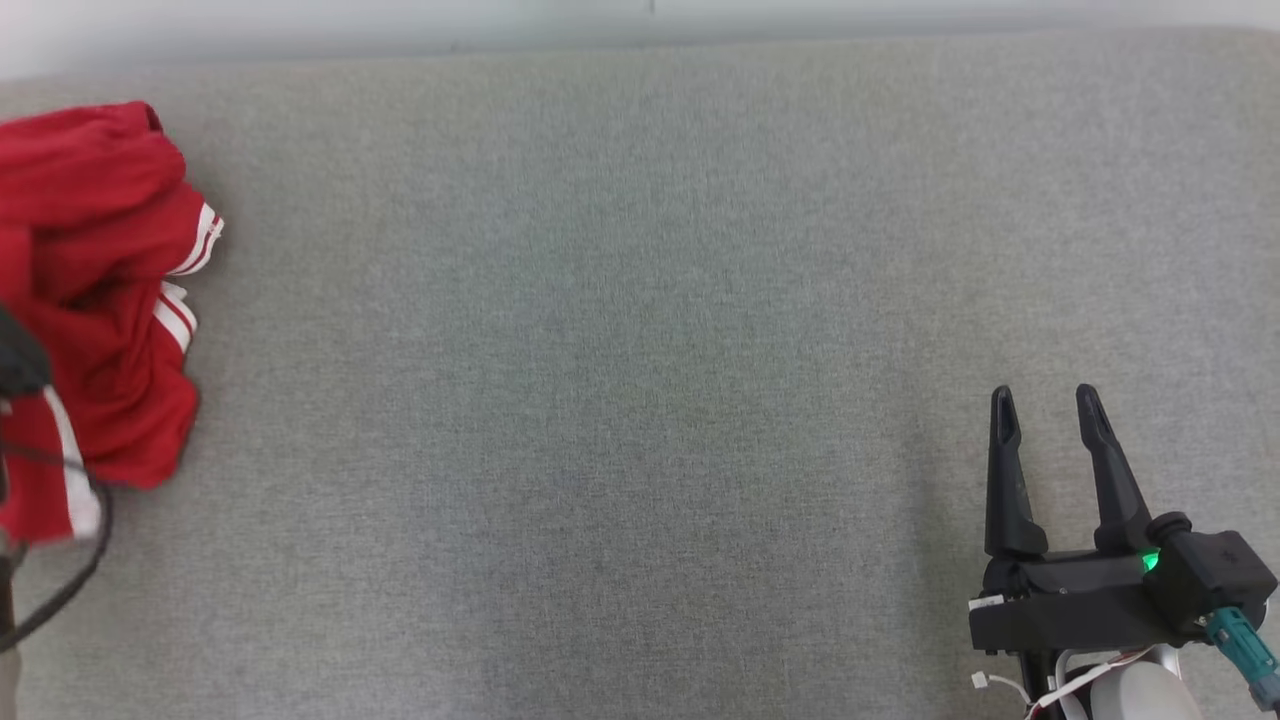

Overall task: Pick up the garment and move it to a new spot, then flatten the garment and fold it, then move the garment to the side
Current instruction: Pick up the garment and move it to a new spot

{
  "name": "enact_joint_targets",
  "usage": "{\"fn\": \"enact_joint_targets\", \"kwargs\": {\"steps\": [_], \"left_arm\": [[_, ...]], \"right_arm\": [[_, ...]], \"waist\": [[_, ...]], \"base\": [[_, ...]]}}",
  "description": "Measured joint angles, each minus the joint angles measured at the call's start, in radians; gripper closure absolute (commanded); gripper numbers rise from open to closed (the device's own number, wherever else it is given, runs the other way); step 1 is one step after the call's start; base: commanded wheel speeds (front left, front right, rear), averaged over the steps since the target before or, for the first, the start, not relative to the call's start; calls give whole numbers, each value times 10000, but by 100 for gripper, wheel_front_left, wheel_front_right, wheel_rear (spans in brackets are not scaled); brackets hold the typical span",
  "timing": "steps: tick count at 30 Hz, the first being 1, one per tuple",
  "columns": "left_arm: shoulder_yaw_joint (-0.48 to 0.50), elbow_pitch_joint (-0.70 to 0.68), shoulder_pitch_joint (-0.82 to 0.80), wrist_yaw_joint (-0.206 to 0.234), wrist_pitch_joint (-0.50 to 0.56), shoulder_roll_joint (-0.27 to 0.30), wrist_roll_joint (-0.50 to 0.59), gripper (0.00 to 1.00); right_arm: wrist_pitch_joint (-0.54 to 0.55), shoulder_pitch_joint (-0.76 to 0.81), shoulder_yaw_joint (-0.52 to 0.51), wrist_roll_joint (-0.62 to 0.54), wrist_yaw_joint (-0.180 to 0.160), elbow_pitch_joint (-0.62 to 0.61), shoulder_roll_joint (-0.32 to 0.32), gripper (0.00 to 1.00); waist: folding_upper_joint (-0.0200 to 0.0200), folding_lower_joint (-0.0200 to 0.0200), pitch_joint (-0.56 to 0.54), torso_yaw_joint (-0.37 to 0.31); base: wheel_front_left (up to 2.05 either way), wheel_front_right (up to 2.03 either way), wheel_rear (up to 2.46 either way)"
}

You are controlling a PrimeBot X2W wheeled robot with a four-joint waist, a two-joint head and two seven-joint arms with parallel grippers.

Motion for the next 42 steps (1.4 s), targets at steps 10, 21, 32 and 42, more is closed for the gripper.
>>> {"fn": "enact_joint_targets", "kwargs": {"steps": [10, 21, 32, 42], "left_arm": [[-479, -2259, -756, -174, -309, 69, 113, 100], [-1839, -5026, -1611, -357, 483, -886, 125, 100], [-3563, -5570, -1808, -479, 880, -2531, -44, 100], [-4554, -4422, -216, -416, 359, -3266, -389, 100]], "right_arm": [[0, 213, 144, 117, 0, 79, 79, 0], [0, 296, 286, 765, 0, 351, 84, 0], [0, 422, 476, 1175, 0, 514, 84, 0], [0, 404, 523, 1246, 0, 552, 84, 0]], "waist": [[0, 0, -574, -129], [0, 0, -911, -1081], [0, 0, -1043, -2231], [0, 1, -847, -2905]], "base": [[0, 0, 0], [0, 0, 0], [0, 0, 0], [0, 0, 0]]}}
